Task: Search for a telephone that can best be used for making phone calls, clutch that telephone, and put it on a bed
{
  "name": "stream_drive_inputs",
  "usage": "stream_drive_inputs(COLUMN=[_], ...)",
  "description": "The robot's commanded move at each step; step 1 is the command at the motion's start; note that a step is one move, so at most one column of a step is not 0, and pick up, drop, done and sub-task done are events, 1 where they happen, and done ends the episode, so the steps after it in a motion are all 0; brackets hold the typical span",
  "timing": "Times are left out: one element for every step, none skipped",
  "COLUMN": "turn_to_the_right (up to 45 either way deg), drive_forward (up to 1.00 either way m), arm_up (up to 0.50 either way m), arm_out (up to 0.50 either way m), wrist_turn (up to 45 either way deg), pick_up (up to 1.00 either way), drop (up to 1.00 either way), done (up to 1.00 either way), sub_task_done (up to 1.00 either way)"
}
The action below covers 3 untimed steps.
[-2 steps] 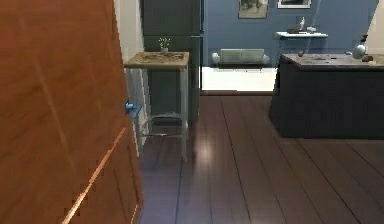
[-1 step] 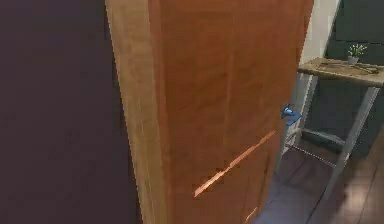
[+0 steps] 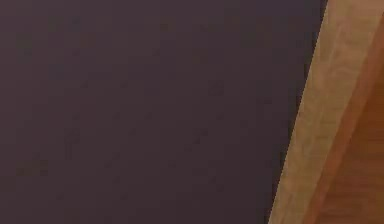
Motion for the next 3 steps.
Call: stream_drive_inputs(turn_to_the_right=[-45.0,-15.0,0.0], drive_forward=[0.00,0.00,0.65], arm_up=[0.00,0.00,0.00], arm_out=[0.00,0.00,0.00], wrist_turn=[0.0,0.0,0.0], pick_up=[0.00,0.00,0.00], drop=[0.00,0.00,0.00], done=[0.00,0.00,0.00], sub_task_done=[0.00,0.00,0.00])
